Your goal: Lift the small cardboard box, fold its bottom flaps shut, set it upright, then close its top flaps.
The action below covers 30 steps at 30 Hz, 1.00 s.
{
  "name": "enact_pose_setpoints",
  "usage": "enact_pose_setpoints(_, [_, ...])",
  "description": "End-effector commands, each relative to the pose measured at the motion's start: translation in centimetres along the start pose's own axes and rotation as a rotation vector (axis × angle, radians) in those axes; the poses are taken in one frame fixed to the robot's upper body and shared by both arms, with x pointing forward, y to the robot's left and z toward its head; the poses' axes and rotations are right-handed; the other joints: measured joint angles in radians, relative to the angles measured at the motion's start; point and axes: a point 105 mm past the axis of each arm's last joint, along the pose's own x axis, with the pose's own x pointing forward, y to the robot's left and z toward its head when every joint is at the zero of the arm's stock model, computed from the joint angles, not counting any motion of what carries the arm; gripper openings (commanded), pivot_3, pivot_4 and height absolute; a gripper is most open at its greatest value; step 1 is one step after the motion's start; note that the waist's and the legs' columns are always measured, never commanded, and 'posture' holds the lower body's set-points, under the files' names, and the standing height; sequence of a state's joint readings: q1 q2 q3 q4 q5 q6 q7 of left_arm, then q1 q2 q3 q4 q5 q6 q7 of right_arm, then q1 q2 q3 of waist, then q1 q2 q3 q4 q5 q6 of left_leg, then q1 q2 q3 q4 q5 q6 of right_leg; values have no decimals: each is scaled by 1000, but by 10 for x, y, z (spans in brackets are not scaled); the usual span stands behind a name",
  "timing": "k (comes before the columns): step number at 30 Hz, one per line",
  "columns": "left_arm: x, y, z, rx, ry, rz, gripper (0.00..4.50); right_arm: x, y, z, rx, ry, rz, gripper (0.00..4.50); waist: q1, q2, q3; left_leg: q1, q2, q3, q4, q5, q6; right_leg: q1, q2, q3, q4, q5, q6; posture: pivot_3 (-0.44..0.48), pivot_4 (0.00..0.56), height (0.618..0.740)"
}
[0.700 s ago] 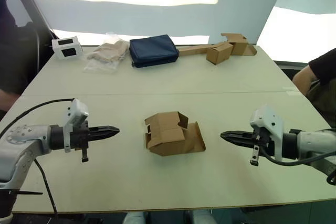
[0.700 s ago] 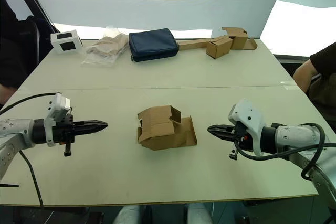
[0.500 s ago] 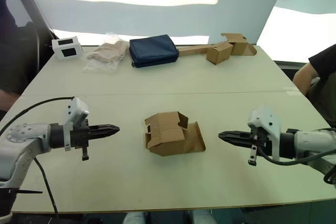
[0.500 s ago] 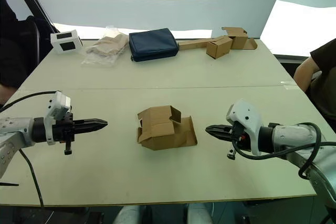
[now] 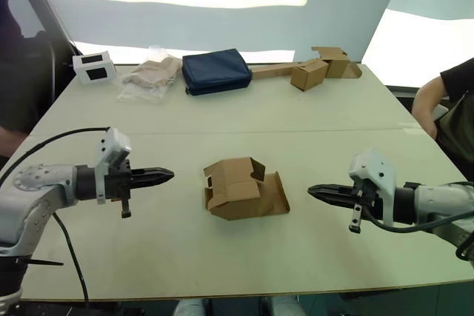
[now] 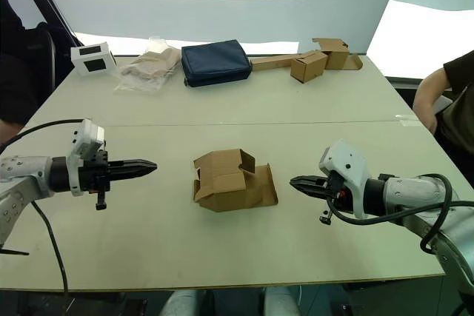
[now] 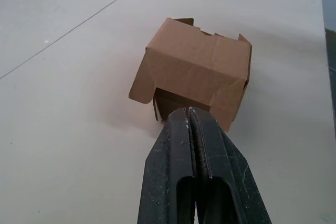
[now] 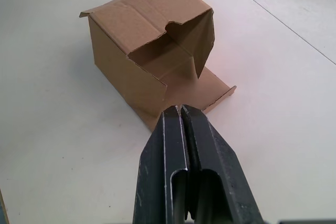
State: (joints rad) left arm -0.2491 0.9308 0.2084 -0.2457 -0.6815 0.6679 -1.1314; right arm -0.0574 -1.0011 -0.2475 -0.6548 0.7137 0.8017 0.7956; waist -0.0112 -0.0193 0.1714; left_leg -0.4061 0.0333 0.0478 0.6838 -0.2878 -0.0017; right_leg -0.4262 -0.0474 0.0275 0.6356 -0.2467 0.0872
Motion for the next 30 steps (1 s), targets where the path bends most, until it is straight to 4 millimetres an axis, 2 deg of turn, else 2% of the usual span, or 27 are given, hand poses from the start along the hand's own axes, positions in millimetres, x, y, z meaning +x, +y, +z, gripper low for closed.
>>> enact_pose_setpoints(1, [5,-6,9,18,-9,-34,47,-1,3,10,-37,-27,-1,0,0,0,0,0,0,0,0,0,0,0,0,0,0,0,0,0,150,740])
enact_pose_setpoints(6, [14,-7,8,-53,-5,-57,47,-1,4,10,-36,-30,-4,0,0,0,0,0,0,0,0,0,0,0,0,0,0,0,0,0,150,740])
enact_pose_setpoints(9, [25,-9,-1,-123,26,-72,723,0,6,10,-35,-33,-2,0,1,0,0,0,0,0,0,0,0,0,0,0,0,0,0,0,150,740])
enact_pose_setpoints(16, [47,-11,-7,-508,-67,-169,3369,2,8,12,-38,-37,-10,0,0,-1,0,0,-1,-1,0,0,0,0,1,0,1,1,2,0,150,740])
enact_pose_setpoints(18, [52,-9,-12,-595,-71,-175,4257,2,9,12,-37,-37,-16,0,-1,-1,0,0,-1,-1,0,0,0,0,1,0,1,1,3,0,150,740])
enact_pose_setpoints(19, [56,-8,-15,-643,-72,-176,4389,2,9,12,-37,-38,-18,0,-3,-1,0,0,-1,-1,0,0,0,0,2,0,1,1,3,0,150,740])
enact_pose_setpoints(22, [65,-7,-22,-758,-78,-190,4389,2,11,12,-36,-37,-25,0,0,0,0,1,-1,-2,0,0,0,0,2,0,3,1,3,0,150,740])
enact_pose_setpoints(30, [81,-8,-29,-883,-87,-209,4389,-1,13,11,-33,-29,-49,0,1,-1,0,1,-1,-2,1,0,0,0,1,0,3,1,2,0,150,740])
